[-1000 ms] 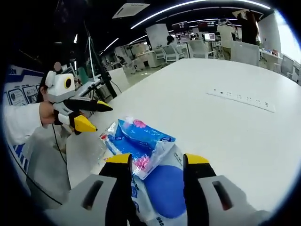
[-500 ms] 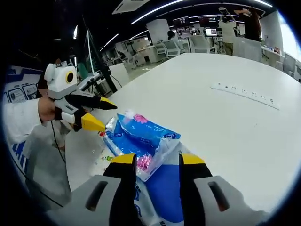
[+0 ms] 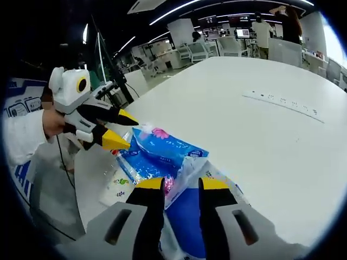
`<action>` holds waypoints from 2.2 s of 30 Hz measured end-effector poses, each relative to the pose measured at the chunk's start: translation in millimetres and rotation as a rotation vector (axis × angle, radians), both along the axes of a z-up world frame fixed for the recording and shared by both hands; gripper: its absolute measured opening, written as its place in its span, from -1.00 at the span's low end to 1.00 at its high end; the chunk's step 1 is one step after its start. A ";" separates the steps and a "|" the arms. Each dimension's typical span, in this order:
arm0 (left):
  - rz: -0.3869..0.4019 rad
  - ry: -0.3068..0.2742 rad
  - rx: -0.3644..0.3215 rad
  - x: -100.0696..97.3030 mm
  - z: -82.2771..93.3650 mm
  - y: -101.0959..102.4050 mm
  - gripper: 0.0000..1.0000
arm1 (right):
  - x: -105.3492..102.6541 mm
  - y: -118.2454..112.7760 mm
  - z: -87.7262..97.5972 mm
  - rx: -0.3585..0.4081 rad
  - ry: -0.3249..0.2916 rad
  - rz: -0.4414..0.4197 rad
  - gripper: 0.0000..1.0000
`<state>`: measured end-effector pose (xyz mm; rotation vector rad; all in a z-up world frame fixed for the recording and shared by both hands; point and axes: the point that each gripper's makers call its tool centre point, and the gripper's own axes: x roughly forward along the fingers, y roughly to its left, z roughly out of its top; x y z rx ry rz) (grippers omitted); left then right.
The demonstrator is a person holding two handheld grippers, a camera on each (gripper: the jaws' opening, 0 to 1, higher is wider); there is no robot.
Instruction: Arrange the tabletop items into an orderly group along one side of the table until the central work area is clear of visible clutter.
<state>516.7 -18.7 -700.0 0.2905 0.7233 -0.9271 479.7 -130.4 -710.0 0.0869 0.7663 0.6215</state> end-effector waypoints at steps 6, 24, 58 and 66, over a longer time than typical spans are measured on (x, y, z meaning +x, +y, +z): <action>-0.009 0.008 0.015 -0.2 -2.9 -2.1 -0.40 | 0.2 0.1 -2.4 0.004 0.009 0.002 -0.71; -0.007 0.013 0.021 -0.2 -7.1 -6.3 -0.76 | 0.6 -4.4 -7.2 -0.003 0.023 -0.013 -1.00; 0.029 -0.063 -0.052 5.4 43.6 -22.2 -1.00 | 8.9 -25.6 48.8 0.083 -0.073 -0.075 -1.00; 0.018 -0.079 -0.079 4.0 67.6 -38.5 -1.00 | 4.8 -39.7 73.9 0.094 -0.118 -0.086 -1.00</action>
